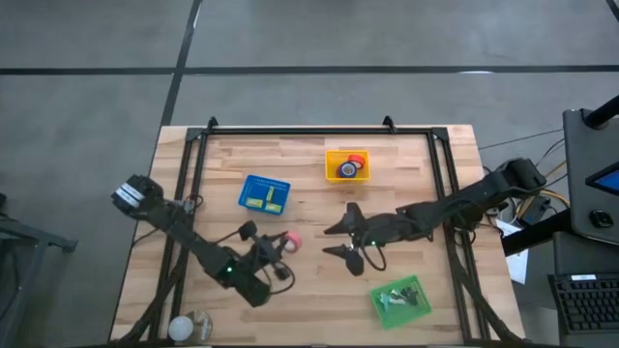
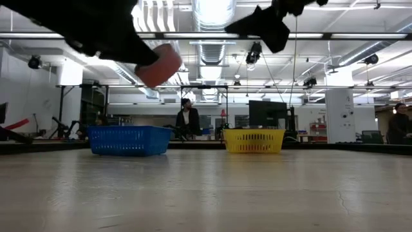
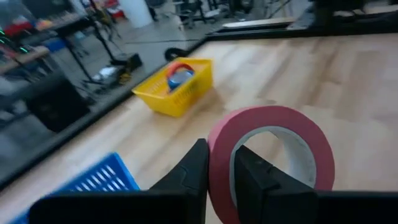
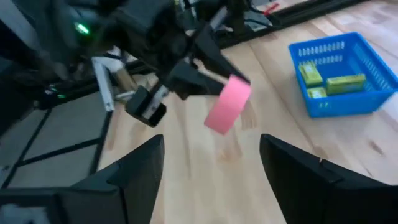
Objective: Pick and place Stapler, Stapler remover, tape
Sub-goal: Put the pink tape into the yellow bin
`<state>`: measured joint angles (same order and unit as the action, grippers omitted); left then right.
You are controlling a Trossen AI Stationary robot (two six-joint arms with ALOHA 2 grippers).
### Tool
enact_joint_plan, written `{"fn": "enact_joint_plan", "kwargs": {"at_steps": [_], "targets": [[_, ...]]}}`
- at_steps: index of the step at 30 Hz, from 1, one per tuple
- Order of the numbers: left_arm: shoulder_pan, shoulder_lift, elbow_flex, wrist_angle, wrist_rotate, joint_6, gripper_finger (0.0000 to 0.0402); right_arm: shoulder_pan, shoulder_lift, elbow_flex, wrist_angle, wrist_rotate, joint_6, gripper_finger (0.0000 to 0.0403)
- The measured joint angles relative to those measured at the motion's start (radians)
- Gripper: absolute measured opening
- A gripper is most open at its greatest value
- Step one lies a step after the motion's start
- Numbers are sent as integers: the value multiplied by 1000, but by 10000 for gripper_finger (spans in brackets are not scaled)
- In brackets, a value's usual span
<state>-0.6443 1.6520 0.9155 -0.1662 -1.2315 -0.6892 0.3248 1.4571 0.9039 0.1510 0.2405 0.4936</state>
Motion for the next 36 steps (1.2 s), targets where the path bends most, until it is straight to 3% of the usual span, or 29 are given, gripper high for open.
{"fn": "enact_joint_plan", "kwargs": {"at_steps": [10, 13, 18, 24, 36], "targets": [[52, 2, 69, 42, -142, 247, 52, 1, 130, 9, 94, 129, -143, 275], [52, 2, 82, 45, -195, 272, 53, -1, 162, 12, 141, 189, -186, 272], [57, 2, 85, 51, -244, 297, 53, -6, 212, 13, 300, 185, -221, 265], [60, 2, 85, 69, -255, 298, 53, -26, 232, 13, 386, 187, -214, 267], [69, 2, 85, 106, -256, 304, 53, -54, 276, 72, 376, 201, -209, 255]]}}
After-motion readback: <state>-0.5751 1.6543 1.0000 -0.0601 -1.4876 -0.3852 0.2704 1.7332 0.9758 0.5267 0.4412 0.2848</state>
